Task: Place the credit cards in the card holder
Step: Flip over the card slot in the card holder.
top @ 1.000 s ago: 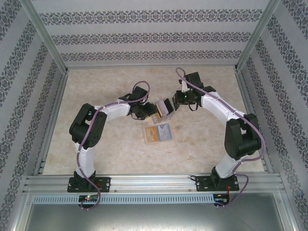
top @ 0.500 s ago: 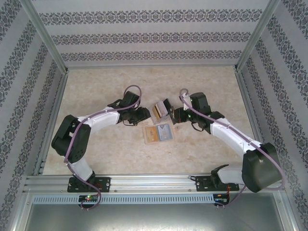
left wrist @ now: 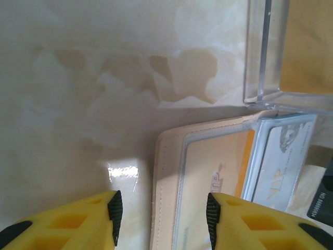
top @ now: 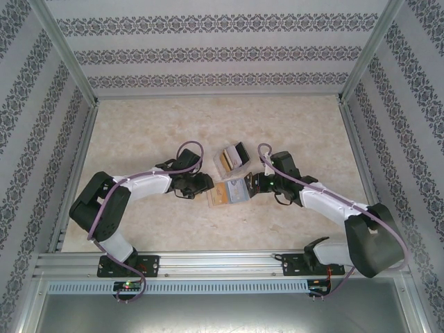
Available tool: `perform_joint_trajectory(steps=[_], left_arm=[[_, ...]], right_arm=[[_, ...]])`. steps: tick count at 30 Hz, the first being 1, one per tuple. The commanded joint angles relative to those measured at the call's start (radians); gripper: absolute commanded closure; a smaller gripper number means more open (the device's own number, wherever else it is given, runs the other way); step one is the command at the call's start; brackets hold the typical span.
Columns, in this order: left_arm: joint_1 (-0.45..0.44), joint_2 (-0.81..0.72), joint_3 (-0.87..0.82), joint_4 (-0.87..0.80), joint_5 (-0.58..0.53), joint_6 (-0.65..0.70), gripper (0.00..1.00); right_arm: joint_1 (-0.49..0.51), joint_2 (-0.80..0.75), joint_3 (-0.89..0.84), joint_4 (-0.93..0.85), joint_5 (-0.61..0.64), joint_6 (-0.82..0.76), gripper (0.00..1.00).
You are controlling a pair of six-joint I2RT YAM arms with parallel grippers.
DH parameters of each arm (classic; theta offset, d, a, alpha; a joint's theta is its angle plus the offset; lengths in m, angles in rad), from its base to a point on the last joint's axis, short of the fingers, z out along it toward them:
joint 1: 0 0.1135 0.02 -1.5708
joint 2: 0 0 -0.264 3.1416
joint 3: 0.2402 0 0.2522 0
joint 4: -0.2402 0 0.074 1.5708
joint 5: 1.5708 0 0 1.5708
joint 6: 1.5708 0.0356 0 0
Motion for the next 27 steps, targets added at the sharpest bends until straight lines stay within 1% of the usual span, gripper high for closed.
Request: perform_joint_trajectory(steps=[1, 4, 7, 9, 15, 24, 27], left_arm=[[-0.012, 0.017, -0.011, 0.037, -0.011, -0.027, 0.52], [-0.015, 0.031, -0.009, 0.041, -0.008, -0.027, 0.52], [-0.018, 0.046, -0.006, 0.046, -0.001, -0.029, 0.54], [-0.022, 0.054, -0.007, 0.048, -0.002, -0.029, 0.55], [-0.029, 0.085, -0.022, 0.07, 0.002, -0.038, 0.57], [-0.033, 0.124, -0.008, 0.086, 0.007, -0.036, 0.6], [-0.035, 0.131, 0.001, 0.085, 0.01, -0.033, 0.6]], right_arm=[[0.01, 0.035, -0.011, 0.065, 0.009, 0.025, 0.99], [0.01, 0.075, -0.011, 0.094, -0.026, 0.026, 0.99], [0.01, 0.102, -0.019, 0.143, -0.065, 0.064, 0.99], [0.012, 0.114, -0.027, 0.17, -0.07, 0.087, 0.99], [0.014, 0.152, -0.032, 0.177, -0.08, 0.092, 0.98], [0.011, 0.09, -0.044, 0.216, -0.154, 0.147, 0.98], [0.012, 0.06, -0.048, 0.211, -0.147, 0.158, 0.98]])
